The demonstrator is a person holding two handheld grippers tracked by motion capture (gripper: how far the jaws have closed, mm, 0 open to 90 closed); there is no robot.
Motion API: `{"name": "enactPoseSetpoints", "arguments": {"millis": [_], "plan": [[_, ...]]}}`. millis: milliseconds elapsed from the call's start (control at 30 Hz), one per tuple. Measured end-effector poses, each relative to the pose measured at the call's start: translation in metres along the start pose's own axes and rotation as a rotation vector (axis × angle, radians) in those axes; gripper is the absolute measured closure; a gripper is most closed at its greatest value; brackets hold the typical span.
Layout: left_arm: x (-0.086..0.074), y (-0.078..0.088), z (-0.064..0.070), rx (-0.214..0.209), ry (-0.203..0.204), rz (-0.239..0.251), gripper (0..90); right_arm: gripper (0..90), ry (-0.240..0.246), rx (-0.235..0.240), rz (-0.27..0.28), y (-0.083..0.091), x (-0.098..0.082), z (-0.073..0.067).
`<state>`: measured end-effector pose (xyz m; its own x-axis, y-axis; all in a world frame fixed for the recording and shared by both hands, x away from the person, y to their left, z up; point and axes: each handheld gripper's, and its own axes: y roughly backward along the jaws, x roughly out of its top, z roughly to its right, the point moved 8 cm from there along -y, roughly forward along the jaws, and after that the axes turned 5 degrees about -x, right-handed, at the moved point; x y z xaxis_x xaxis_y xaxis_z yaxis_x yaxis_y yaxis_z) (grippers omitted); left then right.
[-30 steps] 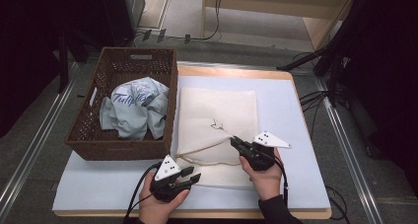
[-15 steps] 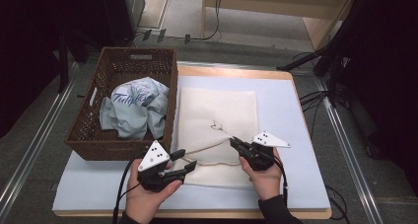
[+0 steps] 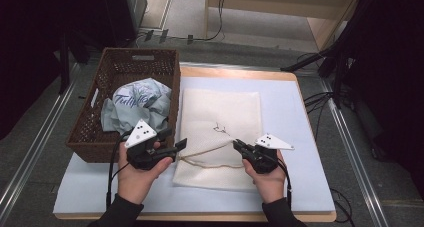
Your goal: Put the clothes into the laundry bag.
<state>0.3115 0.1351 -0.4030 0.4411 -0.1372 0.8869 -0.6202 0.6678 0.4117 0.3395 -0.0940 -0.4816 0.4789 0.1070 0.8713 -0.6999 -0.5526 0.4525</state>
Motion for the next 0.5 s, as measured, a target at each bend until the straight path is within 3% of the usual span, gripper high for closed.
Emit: {"name": "enactPoseSetpoints", "arguments": {"millis": [133,233,300,500], "plan": [[0.010,0.001,-0.023,0.075,0.000,0.023,35.2,87.5,0.000,0.001,-0.004,0.000,-0.001,0.000],[0.017,0.003,-0.036,0.096,0.014,0.034,34.3,87.5,0.002,0.000,-0.005,0.000,-0.001,0.000],[0.022,0.003,-0.043,0.081,0.046,0.042,34.1,87.5,0.002,0.000,-0.005,0.000,-0.001,0.000],[0.035,0.002,-0.066,0.123,0.064,0.043,32.7,87.5,0.005,-0.001,-0.006,-0.001,-0.001,0.000]]}}
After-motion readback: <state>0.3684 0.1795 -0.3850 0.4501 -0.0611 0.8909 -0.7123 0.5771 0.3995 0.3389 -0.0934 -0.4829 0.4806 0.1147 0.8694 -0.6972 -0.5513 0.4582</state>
